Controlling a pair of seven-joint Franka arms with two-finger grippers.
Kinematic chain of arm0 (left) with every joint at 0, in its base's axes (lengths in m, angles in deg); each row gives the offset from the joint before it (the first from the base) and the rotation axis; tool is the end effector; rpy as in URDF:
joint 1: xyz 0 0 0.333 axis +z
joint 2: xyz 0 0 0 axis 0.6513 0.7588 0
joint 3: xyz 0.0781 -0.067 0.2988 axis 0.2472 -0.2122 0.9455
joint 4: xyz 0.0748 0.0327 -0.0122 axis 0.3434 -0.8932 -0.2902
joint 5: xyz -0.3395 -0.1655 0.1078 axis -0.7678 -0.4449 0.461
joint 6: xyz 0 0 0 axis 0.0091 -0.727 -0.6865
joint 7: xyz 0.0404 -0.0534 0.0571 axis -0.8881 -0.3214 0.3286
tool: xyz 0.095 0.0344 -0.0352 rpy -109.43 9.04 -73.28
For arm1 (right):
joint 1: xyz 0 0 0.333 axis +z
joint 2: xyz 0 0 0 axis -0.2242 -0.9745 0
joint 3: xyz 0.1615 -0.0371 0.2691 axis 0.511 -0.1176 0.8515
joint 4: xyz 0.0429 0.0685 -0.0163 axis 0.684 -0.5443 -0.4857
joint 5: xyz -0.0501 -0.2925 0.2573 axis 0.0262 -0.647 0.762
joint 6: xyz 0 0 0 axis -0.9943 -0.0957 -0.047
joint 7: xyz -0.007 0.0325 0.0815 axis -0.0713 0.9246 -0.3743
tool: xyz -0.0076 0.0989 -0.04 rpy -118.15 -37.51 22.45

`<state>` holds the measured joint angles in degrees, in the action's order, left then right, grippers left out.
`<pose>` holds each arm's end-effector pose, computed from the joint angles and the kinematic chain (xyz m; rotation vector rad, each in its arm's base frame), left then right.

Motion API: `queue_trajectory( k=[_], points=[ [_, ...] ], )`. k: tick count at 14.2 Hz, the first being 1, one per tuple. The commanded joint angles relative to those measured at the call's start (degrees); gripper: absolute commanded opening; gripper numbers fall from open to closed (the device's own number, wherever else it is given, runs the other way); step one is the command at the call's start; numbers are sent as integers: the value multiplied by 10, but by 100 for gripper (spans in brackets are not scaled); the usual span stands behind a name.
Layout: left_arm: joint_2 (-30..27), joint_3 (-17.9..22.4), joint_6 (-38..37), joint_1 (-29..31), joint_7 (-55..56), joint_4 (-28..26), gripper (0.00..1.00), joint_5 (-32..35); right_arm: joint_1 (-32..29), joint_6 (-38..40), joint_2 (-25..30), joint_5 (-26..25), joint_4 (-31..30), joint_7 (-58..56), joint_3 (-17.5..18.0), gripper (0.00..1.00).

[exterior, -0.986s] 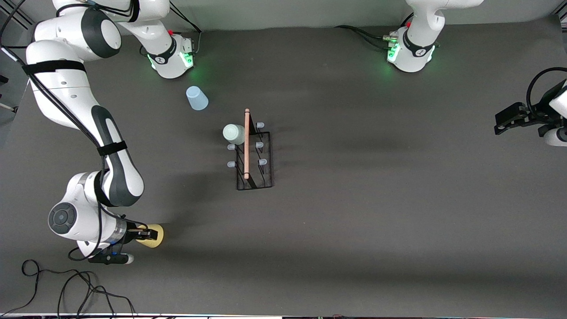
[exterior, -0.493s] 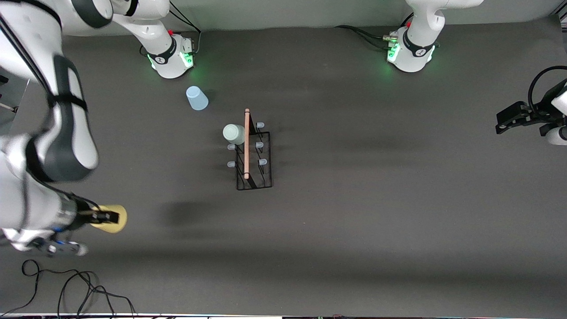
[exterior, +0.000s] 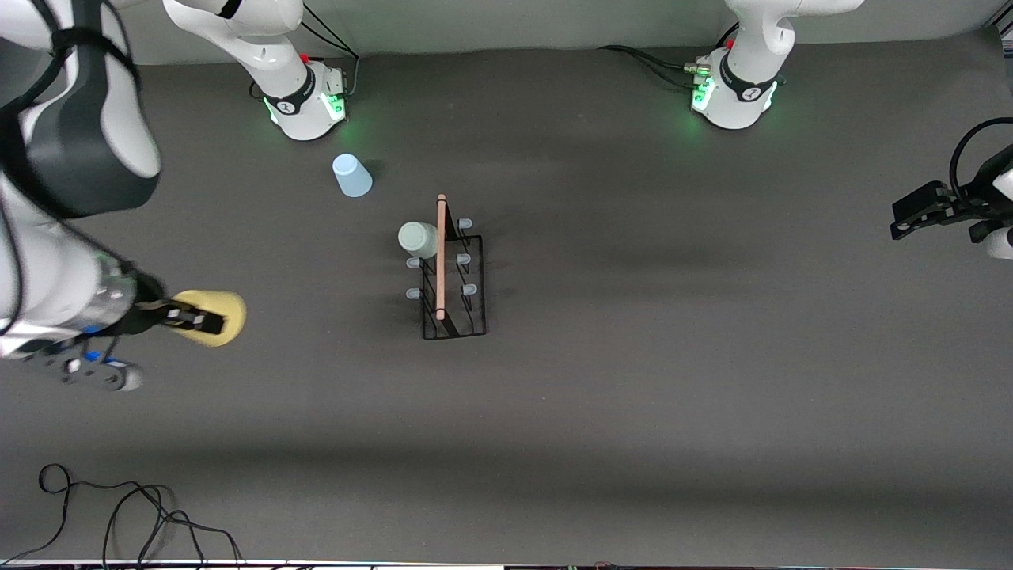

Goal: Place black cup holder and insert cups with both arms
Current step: 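Carry the yellow cup with the right gripper onto a holder peg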

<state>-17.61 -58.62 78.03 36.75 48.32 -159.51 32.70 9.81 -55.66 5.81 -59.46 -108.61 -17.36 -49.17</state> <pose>0.5627 0.0063 0.6166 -3.1186 0.1133 0.0097 0.6563 0.1166 0.5423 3.0532 -0.5534 -0.1985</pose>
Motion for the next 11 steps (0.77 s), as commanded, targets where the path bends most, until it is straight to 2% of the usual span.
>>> queue_trajectory(
  k=[1, 3, 7, 8, 9, 11],
  points=[
    [-9, 0, 1, 0, -6, -4, 100, -2, -2, -10, 16, 30, -36, 166, 47, 0],
    [-9, 0, 2, 0, -6, -4, 100, -2, 2, -41, 15, 29, -58, 281, 93, 0],
    [-9, 0, 4, 1, -6, -4, 100, -3, 9, -110, 23, 18, -129, 425, 151, 0],
    [-9, 0, 4, 1, -6, -4, 100, -3, 9, -125, 30, 2, -154, 446, 165, 0],
    [-10, 0, 4, 1, -6, -4, 100, -8, 9, -151, 46, -10, -192, 452, 173, 0],
    [-9, 1, 4, 2, -6, -5, 100, -10, 9, -249, 96, -10, -307, 472, 174, 0]
  ],
)
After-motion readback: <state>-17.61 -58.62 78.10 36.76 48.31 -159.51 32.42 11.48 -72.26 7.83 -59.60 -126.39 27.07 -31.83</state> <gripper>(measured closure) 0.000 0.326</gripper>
